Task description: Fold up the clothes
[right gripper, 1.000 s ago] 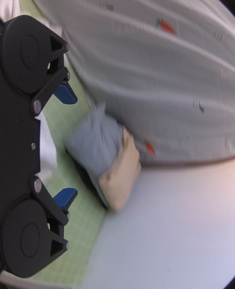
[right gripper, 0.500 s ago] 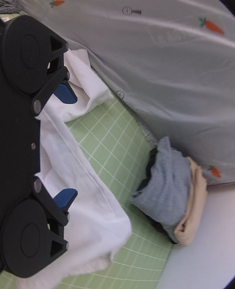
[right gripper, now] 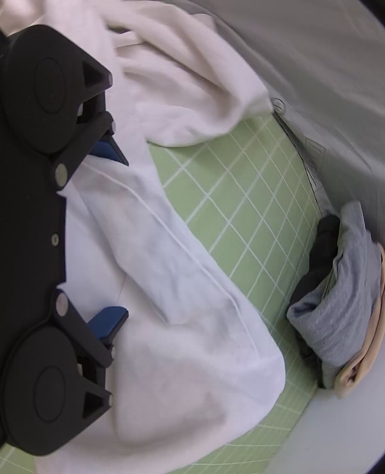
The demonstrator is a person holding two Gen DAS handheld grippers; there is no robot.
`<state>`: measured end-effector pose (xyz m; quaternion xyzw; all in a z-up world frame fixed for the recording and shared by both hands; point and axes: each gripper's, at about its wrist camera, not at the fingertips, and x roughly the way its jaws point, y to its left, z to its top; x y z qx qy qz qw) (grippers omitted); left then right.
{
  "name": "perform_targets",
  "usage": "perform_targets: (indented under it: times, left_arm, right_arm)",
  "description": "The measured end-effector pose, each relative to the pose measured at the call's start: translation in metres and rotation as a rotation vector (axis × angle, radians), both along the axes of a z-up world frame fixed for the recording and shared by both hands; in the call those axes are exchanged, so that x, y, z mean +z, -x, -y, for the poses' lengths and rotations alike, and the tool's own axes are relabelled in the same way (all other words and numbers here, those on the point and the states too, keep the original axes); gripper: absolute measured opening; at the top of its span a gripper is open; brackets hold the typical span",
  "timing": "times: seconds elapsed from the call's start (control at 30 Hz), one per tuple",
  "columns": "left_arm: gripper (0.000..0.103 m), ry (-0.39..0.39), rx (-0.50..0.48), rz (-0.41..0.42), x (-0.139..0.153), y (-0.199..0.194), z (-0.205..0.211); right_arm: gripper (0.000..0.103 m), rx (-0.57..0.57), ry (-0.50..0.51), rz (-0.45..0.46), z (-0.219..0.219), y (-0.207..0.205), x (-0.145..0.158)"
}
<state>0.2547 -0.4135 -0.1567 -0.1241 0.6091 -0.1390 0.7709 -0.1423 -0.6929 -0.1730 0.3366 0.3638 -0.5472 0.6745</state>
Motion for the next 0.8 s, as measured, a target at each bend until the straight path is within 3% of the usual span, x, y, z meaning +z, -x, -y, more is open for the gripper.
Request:
perform_targets:
  times: [0.2,0.27,0.33,0.37,0.43,0.5,0.67,0.8]
  left_arm:
    - [0.101,-0.090,-0.026,-0.020,-0.013,0.004,0.014]
    - [0.090,-0.116,-0.024,0.012,-0.013,0.010,0.014]
    - [0.059,-0.166,-0.015,0.039,-0.013,0.017,0.010]
    - [0.053,-0.172,-0.007,0.052,-0.012,0.021,0.006]
    - [0.025,-0.145,0.007,0.064,-0.010,0.028,-0.003]
    - [0.017,-0.114,0.017,0.080,-0.005,0.037,-0.013]
    - [0.007,-0.046,0.050,0.196,0.031,0.076,-0.044]
    - [0.006,0.031,0.094,0.249,0.061,0.122,-0.087]
  right_arm:
    - [0.099,0.017,-0.009,-0.004,0.002,-0.002,0.001]
    - [0.099,0.021,-0.008,0.005,0.002,0.000,0.001]
    - [0.097,0.027,-0.002,0.015,0.000,0.003,0.003]
    - [0.095,0.030,0.003,0.019,-0.001,0.005,0.004]
    - [0.087,0.037,0.017,0.028,-0.005,0.008,0.006]
    - [0.064,0.058,0.024,0.057,-0.010,0.013,0.010]
    - [0.024,0.142,0.054,0.119,-0.021,0.026,0.029]
    - [0.015,0.196,0.131,0.127,-0.040,0.050,0.050]
